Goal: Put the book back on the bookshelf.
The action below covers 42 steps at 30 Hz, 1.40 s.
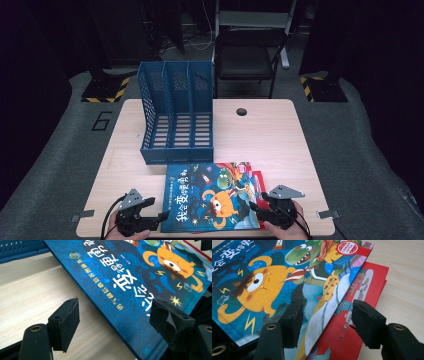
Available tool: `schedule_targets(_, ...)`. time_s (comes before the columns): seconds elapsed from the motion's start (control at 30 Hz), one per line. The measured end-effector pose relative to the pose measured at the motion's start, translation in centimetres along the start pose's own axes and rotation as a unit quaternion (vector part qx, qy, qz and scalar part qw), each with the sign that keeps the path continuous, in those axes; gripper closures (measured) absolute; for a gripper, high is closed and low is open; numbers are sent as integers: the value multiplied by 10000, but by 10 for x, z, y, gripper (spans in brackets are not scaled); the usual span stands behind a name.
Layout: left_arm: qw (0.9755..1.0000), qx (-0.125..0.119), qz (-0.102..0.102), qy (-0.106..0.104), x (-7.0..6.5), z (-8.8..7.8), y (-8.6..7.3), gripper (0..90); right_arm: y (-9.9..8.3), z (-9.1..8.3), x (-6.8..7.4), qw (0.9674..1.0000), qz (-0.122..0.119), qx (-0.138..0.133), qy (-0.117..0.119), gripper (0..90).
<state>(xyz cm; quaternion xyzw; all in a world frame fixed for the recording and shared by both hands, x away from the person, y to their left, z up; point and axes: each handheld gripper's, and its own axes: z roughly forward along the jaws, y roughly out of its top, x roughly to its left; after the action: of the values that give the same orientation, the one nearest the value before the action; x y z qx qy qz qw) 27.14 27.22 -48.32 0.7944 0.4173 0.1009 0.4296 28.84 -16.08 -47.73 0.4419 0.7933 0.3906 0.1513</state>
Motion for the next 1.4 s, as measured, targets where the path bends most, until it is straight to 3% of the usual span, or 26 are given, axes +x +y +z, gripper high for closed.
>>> schedule_targets(0.07,10000,44,39,-65,1,1,0,225,-1,3,1,10000,-74,24,-24,416)
schedule_targets(0.1,9999,-18,106,-66,2,4,1,225,-1,6,3,9996,-262,-1,-49,414)
schedule_targets(0.17,9999,-8,77,-76,3,5,1,225,-1,6,3,9996,-295,15,-52,414)
schedule_targets(0.5,9999,75,-23,-146,5,9,0,218,-1,13,2,9998,-158,44,108,399)
schedule_targets(1.0,9989,347,119,-275,3,17,1,212,0,17,3,9994,-162,59,286,392)
schedule_targets(1.03,9993,290,130,-214,2,19,0,212,0,18,4,9994,-158,54,290,386)
schedule_targets(1.1,9987,394,166,-276,1,20,1,212,0,19,4,9994,-164,43,285,381)
schedule_targets(1.4,9981,454,252,-321,0,25,1,212,0,19,5,9996,-137,7,266,365)
